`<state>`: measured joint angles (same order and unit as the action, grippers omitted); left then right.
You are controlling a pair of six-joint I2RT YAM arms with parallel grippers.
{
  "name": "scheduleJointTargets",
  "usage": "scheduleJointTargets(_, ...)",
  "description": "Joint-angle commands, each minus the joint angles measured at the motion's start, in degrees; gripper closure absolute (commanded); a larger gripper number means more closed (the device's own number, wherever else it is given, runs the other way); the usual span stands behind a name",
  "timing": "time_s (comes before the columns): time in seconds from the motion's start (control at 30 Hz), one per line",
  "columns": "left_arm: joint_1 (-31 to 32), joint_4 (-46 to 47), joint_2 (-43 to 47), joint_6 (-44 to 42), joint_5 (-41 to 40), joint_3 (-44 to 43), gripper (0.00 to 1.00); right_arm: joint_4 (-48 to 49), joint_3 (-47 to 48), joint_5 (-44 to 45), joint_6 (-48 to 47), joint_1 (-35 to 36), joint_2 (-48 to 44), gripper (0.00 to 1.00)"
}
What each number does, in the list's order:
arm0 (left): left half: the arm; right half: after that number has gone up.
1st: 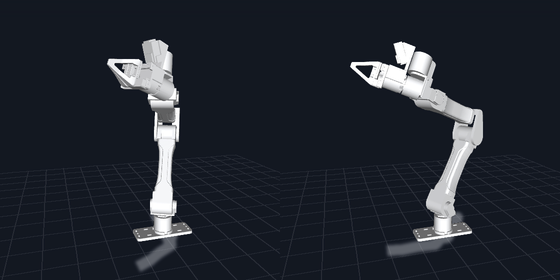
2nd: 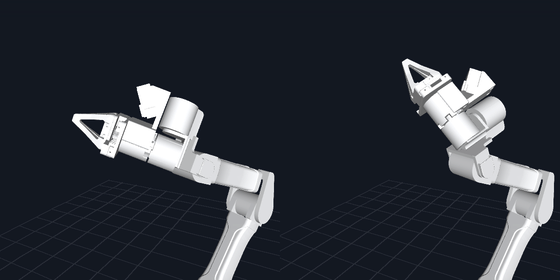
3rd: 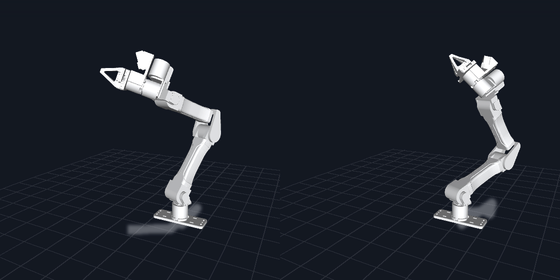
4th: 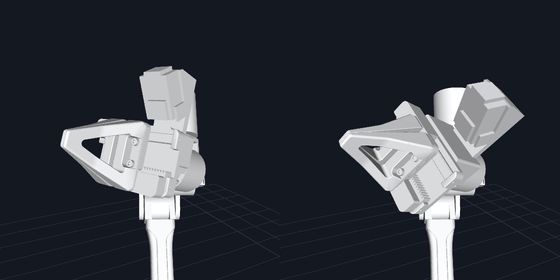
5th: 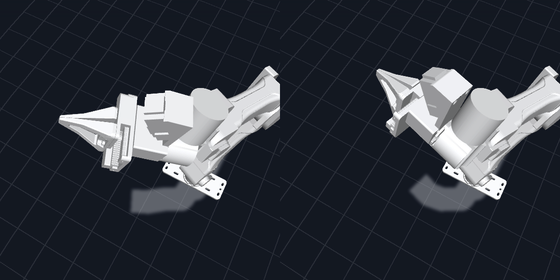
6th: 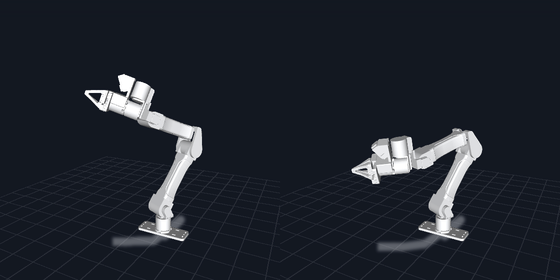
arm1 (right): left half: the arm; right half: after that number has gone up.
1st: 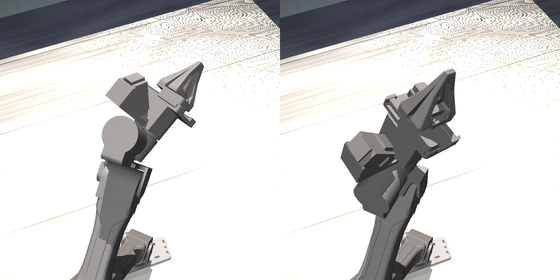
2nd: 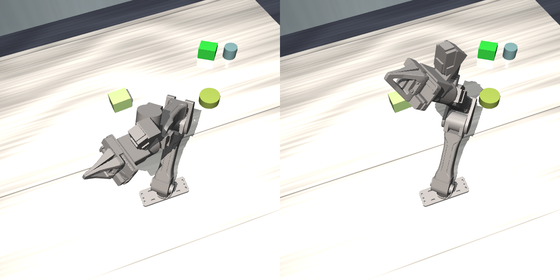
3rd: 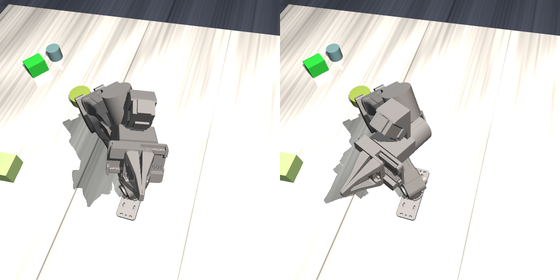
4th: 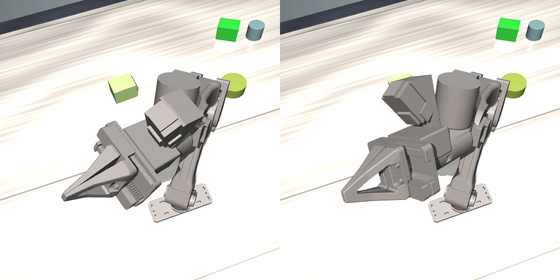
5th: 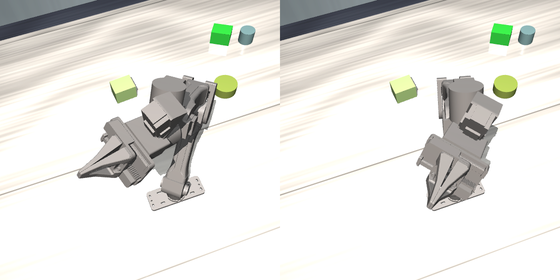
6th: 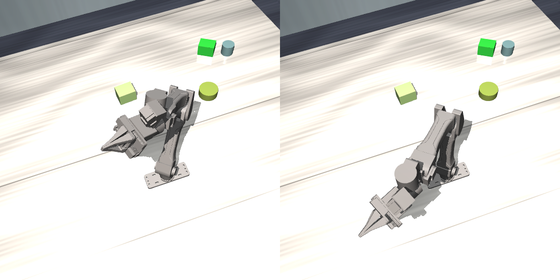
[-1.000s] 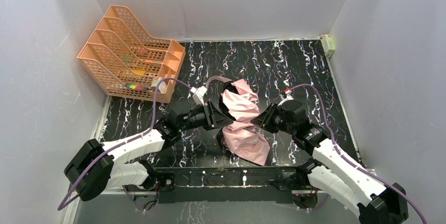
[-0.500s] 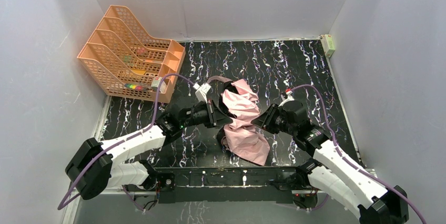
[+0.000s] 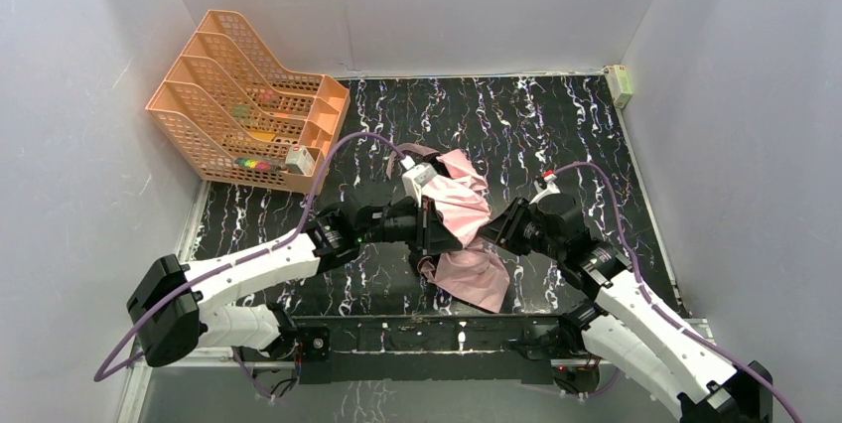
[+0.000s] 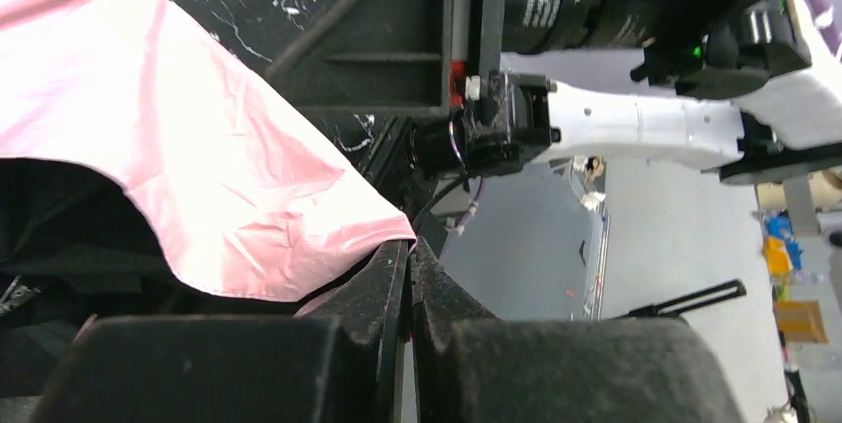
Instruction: Put away the umbrella
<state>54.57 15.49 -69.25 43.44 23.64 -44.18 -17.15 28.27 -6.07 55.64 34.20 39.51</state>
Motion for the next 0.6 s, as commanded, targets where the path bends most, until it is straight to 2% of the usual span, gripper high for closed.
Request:
scheduleJointTargets(0.0, 2.7, -1.9, 0.0, -3.1, -0.2, -2.2, 1.00, -0.2, -0.5, 1.3, 0.1, 0.1, -1.2, 0.61)
scheduleJointTargets(0.3, 4.2, -1.0, 0.8, -2.0, -4.8, -3.3, 1.00, -7.2, -1.6, 5.8, -0.4, 0.1, -0.8, 0.53)
scheduleJointTargets(0.57, 4.2, -3.5, 2.7, -1.6, -7.3, -0.7, 1.00, -2.5, -7.4, 3.0, -0.8, 0.2, 1.4, 0.51)
